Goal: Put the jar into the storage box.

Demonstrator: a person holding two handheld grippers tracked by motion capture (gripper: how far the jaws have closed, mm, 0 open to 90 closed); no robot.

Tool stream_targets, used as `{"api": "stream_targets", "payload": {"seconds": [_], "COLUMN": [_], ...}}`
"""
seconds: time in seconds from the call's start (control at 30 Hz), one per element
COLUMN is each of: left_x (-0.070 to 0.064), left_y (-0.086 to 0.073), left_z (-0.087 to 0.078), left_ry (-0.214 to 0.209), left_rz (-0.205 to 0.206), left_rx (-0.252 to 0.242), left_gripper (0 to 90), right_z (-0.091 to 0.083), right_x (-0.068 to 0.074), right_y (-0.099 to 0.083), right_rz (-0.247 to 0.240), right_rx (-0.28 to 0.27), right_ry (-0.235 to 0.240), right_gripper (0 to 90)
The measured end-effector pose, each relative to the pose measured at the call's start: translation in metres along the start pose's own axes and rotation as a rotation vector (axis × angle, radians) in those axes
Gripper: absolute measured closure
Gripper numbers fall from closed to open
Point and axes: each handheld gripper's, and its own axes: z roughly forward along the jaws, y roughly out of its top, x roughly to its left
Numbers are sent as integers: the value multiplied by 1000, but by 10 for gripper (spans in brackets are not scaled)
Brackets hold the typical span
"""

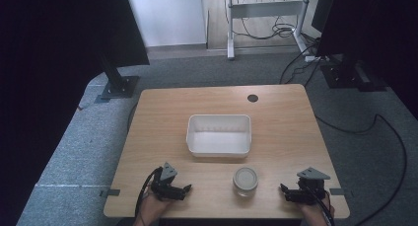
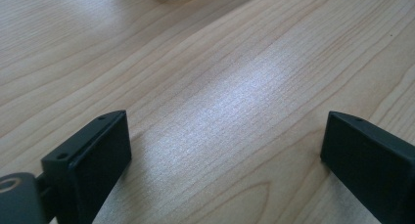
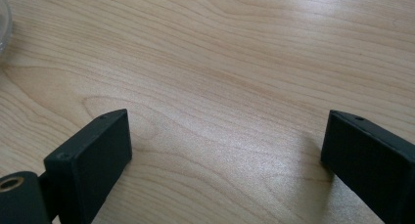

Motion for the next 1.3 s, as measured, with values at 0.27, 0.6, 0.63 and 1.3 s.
{"api": "stream_targets", "payload": {"seconds": [0.27,0.6,0.63,1.3], "left_x": [0,1,2,-4], "left_y": [0,-1,-1,4], "left_z": [0,-1,-1,-10], "left_ry": [-3,0,1,-5], "left_rz": [1,-3,-1,42], "left_rx": [0,-7,-8,-44], "left_gripper": [23,45,47,69], "right_z": [0,0,0,0], "right_x": [0,0,0,0], "right_y": [0,0,0,0], "right_rz": [1,0,0,0], "right_rx": [0,-1,-1,0], "right_ry": [0,0,0,-1], "right_gripper": [40,40,40,40]}}
